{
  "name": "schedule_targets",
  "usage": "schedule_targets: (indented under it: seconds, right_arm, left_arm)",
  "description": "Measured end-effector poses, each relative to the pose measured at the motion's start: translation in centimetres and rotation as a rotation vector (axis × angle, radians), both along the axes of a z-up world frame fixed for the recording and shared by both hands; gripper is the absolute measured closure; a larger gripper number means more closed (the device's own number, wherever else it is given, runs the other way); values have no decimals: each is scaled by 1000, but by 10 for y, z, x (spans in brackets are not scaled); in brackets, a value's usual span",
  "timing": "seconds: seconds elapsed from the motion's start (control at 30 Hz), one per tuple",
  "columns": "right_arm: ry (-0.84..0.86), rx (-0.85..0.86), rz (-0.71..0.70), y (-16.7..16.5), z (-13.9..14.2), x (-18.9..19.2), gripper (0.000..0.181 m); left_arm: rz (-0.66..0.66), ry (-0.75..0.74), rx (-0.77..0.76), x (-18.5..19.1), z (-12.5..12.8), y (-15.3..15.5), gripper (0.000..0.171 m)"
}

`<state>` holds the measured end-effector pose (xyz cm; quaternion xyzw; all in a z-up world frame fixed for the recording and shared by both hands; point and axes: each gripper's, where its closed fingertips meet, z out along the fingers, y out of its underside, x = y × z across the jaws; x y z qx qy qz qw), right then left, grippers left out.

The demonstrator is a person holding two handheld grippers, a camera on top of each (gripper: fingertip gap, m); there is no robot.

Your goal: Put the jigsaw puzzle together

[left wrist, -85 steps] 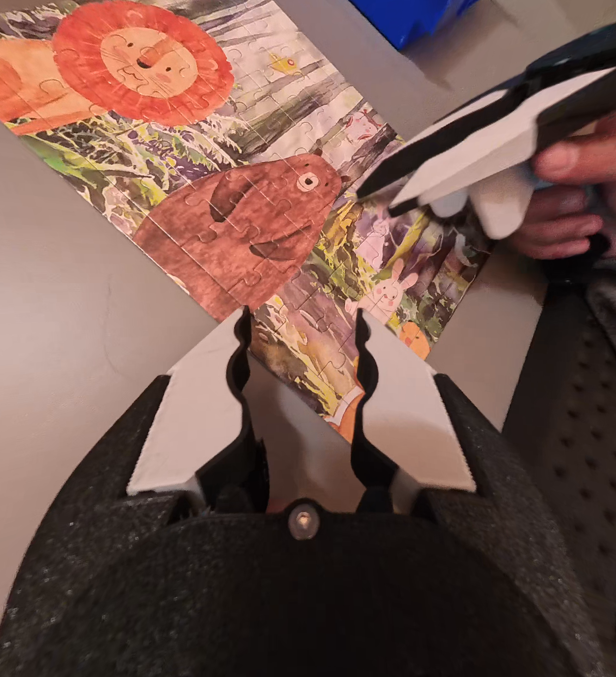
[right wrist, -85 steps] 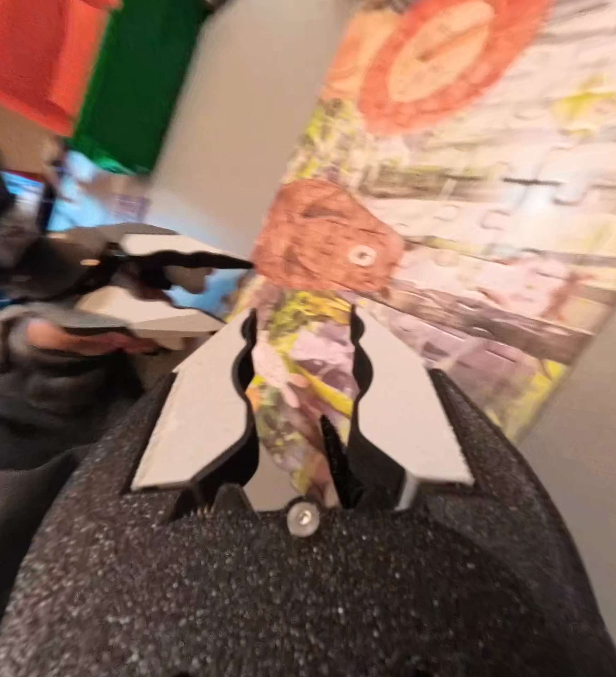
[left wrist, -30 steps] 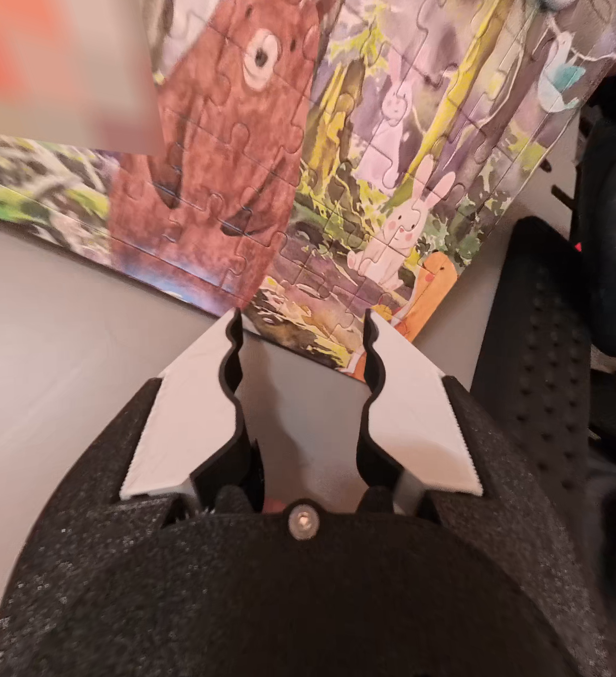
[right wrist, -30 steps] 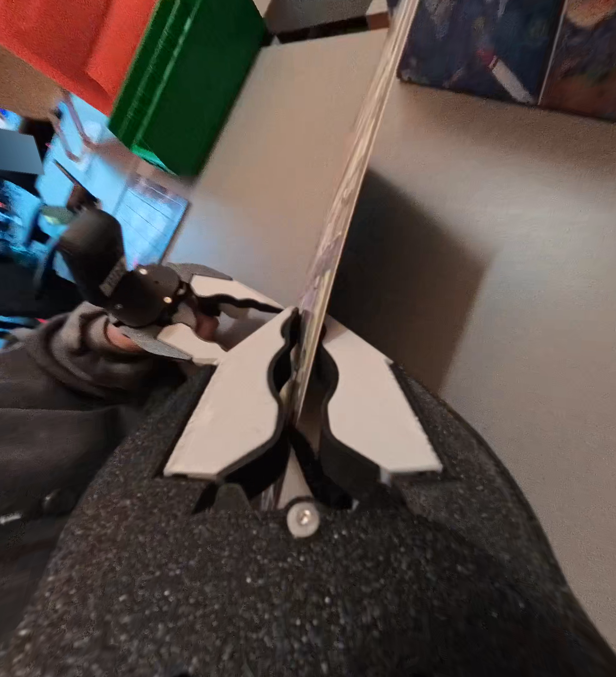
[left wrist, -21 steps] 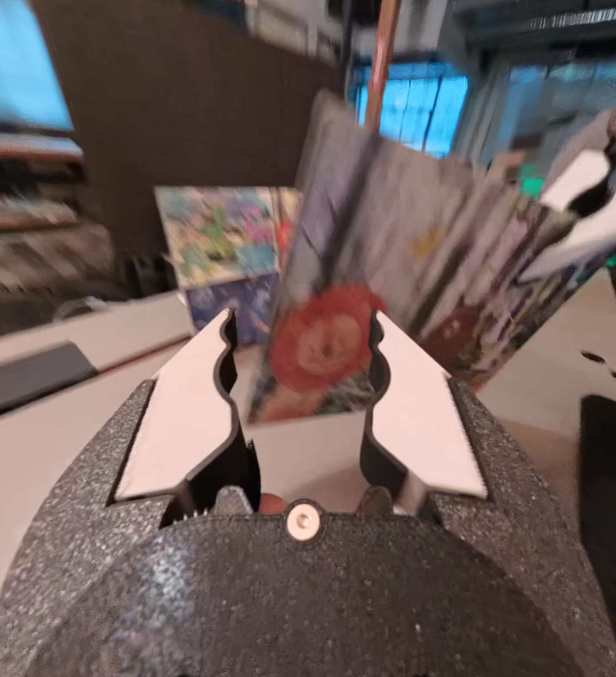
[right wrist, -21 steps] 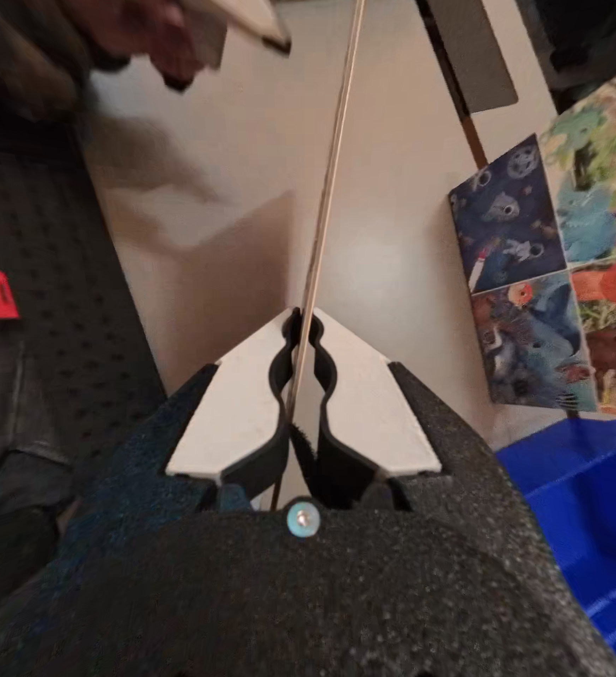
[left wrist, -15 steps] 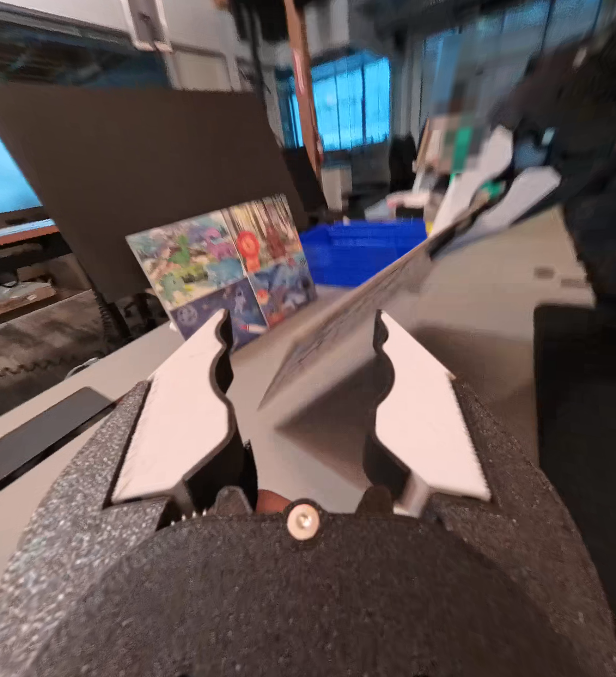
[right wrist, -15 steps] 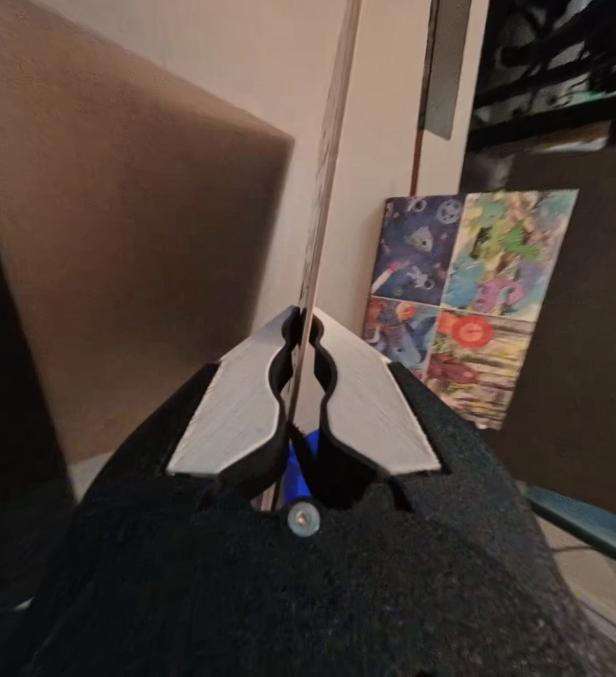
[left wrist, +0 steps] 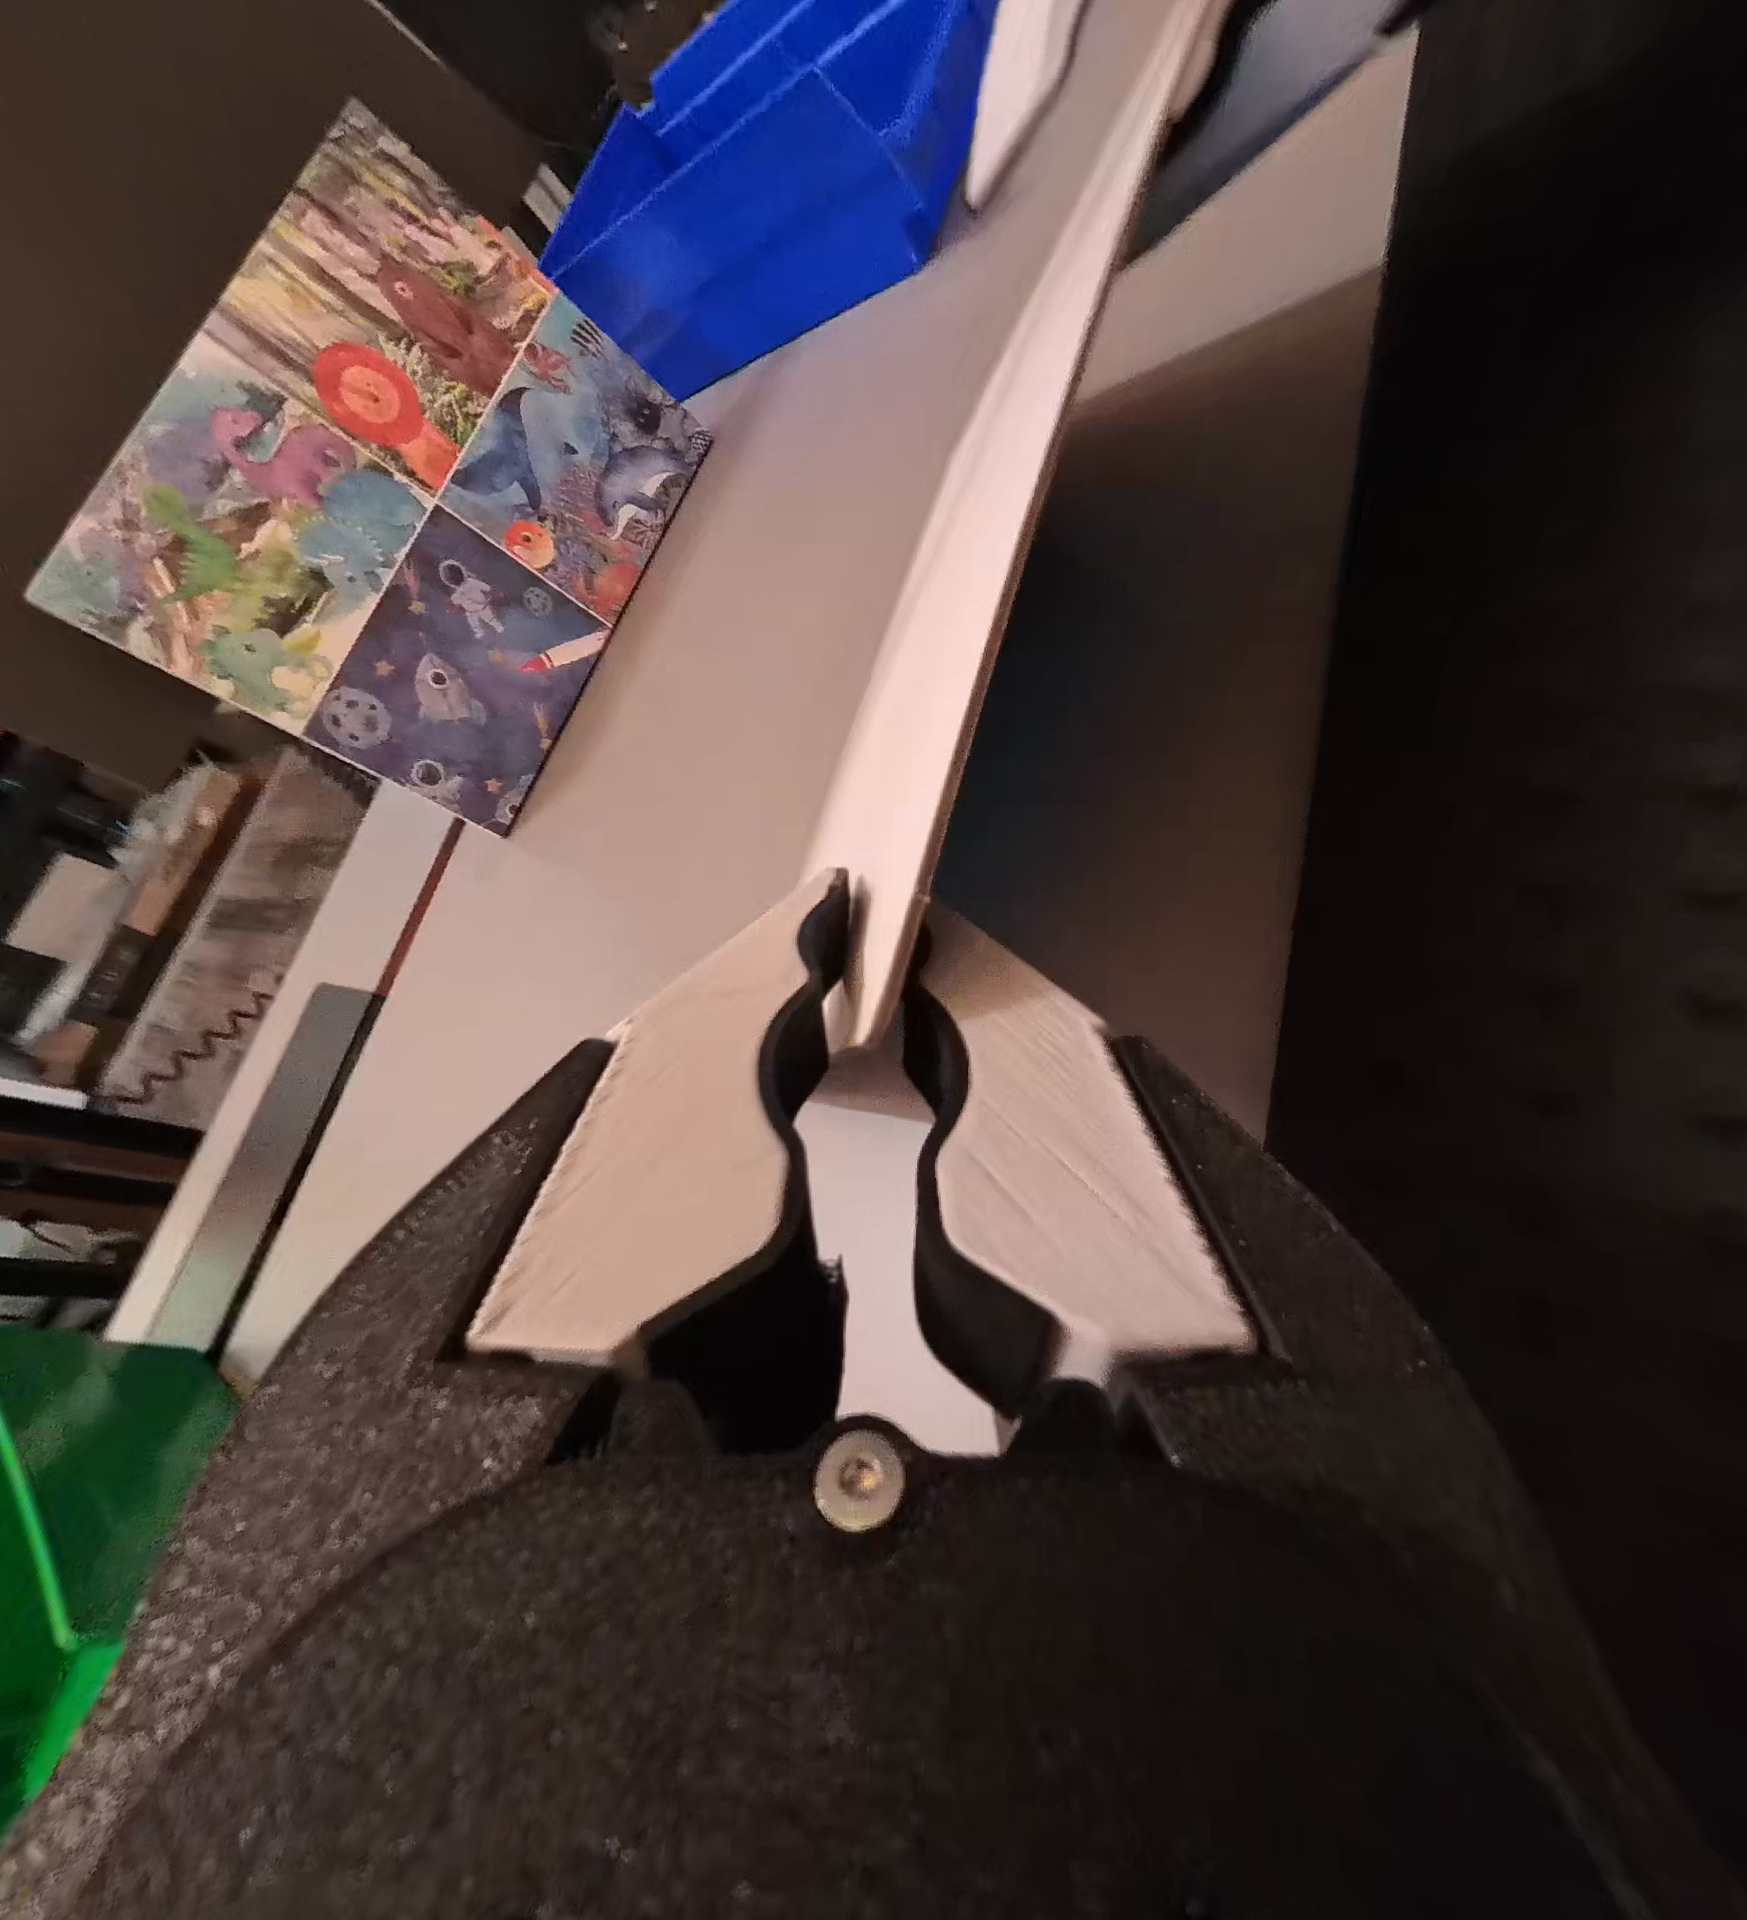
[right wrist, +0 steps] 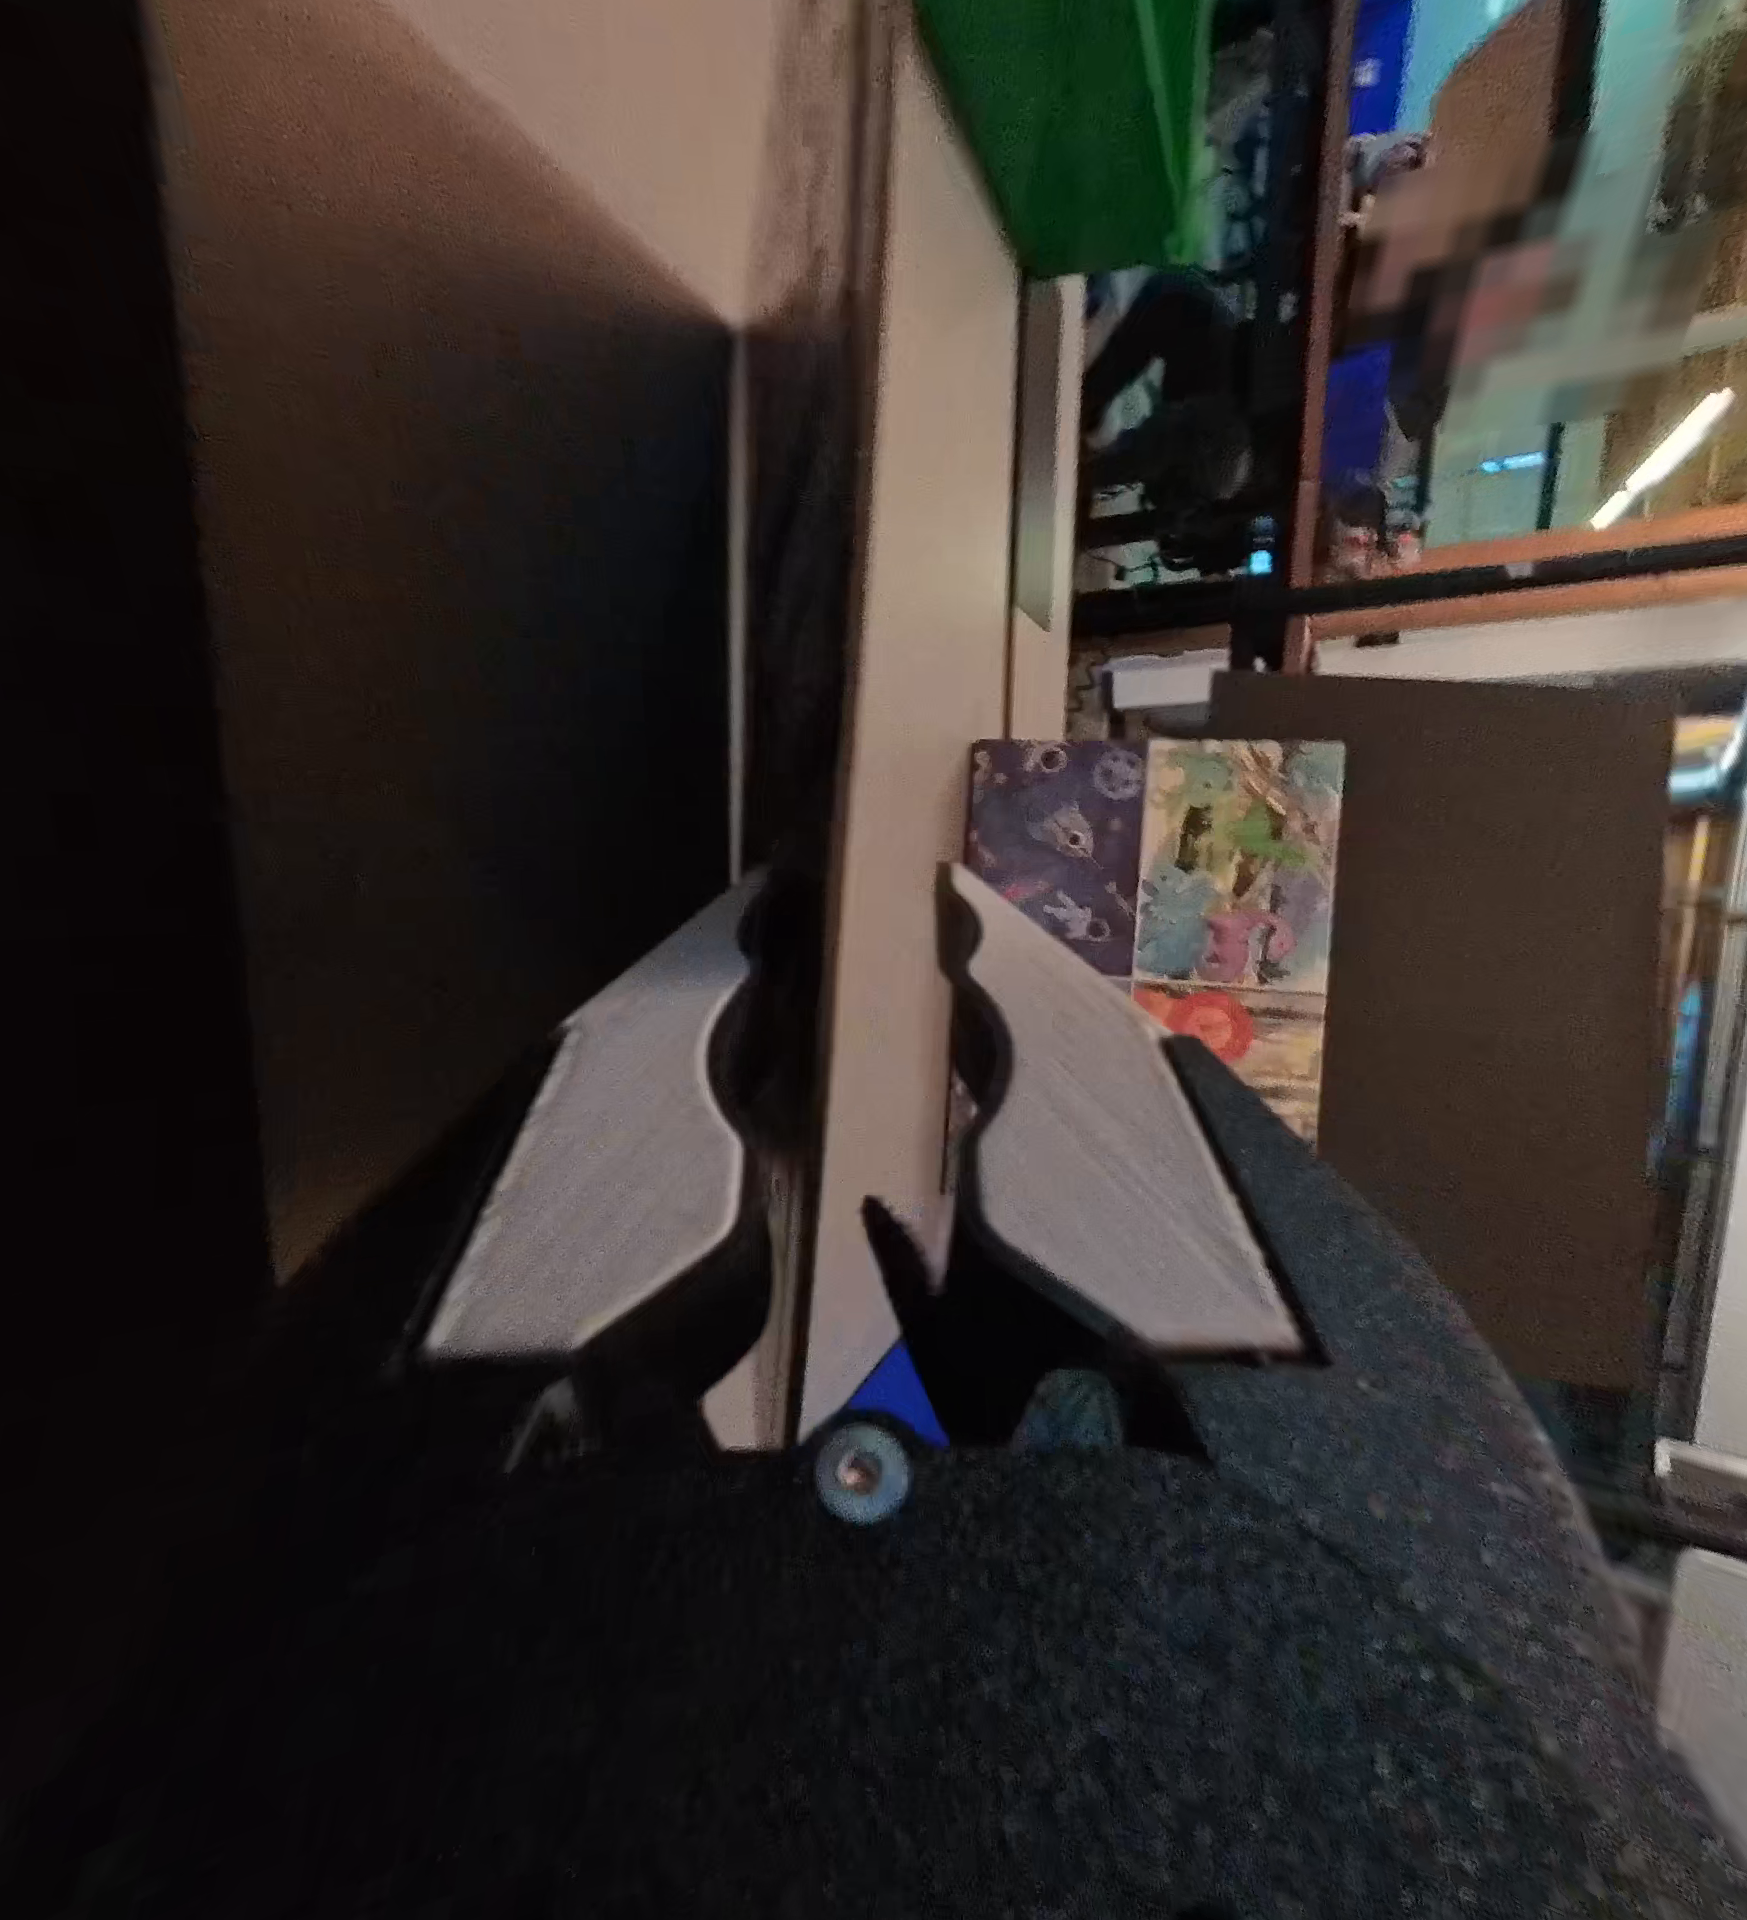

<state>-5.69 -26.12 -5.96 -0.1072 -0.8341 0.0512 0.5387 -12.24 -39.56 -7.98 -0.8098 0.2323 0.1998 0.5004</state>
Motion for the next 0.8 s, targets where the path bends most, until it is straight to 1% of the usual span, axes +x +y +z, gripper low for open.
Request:
schedule_targets:
  seconds: [0.03, 0.07, 0.1, 0.13, 0.2, 0.23, 0.27, 0.3, 0.33, 0.37, 0.4, 0.43, 0.5, 0.53, 0.57, 0.6, 0.63, 0.67, 0.7, 0.73, 0.8]
  right_arm:
    - [29, -67, -37, 6, 13, -1, 140]
    - [44, -137, -69, 10, 25, -2, 128]
    - [83, -212, -91, 14, 43, -1, 115]
    - [147, -285, -105, 18, 65, 0, 110]
    - [344, -372, -113, 27, 117, 11, 127]
    - [424, -409, -116, 31, 139, 19, 132]
    - [462, -481, -121, 33, 155, 28, 134]
    - [432, -585, -108, 30, 159, 31, 126]
    - [389, -703, -109, 26, 160, 31, 117]
    - [300, -815, -111, 19, 151, 27, 115]
    - [168, -905, -74, 0, 133, 23, 114]
    - [77, -982, -42, -18, 115, 17, 112]
    - [17, -1077, -13, -49, 83, 0, 117]
    - [-16, -1101, -7, -64, 65, -9, 115]
    - [-9, -1101, -64, -67, 47, -22, 108]
    - [8, -1095, -114, -66, 35, -33, 107]
    - [28, -1095, -131, -67, 30, -41, 106]
    - [48, -1095, -135, -66, 29, -45, 109]
    - [29, -1099, -136, -67, 25, -48, 106]
    - [3, -1111, -137, -69, 21, -50, 103]
    - [4, -1135, -117, -74, 25, -54, 104]
  left_arm:
    - [7, -51, 0, -1, 9, 3, 165]
    - [15, -128, 9, -1, 19, 7, 164]
    - [26, -222, 11, -3, 30, 10, 164]
    - [42, -318, 3, -6, 38, 13, 164]
    - [41, -523, -17, -8, 56, 19, 167]
    - [20, -634, -27, -5, 66, 21, 169]
    - [19, -737, -39, -6, 73, 23, 170]
    - [21, -835, -45, -7, 80, 25, 170]
    - [9, -923, -50, -7, 86, 27, 168]
    - [0, -989, -55, -8, 88, 29, 167]
    - [5, -1027, -56, -9, 87, 30, 166]
    - [10, -1048, -54, -11, 83, 32, 167]
    - [11, -1107, -44, -9, 74, 35, 169]
    - [3, -1140, -29, -6, 70, 36, 169]
    - [-10, -1165, -16, -3, 67, 37, 168]
    - [-22, -1176, -10, 1, 64, 37, 166]
    - [-43, -1184, 5, 5, 64, 36, 165]
    - [-49, -1186, 29, 7, 64, 34, 163]
    - [-54, -1176, 51, 7, 64, 32, 161]
    - [-62, -1160, 72, 7, 64, 29, 153]
    - [-93, -1147, 115, 8, 66, 22, 153]
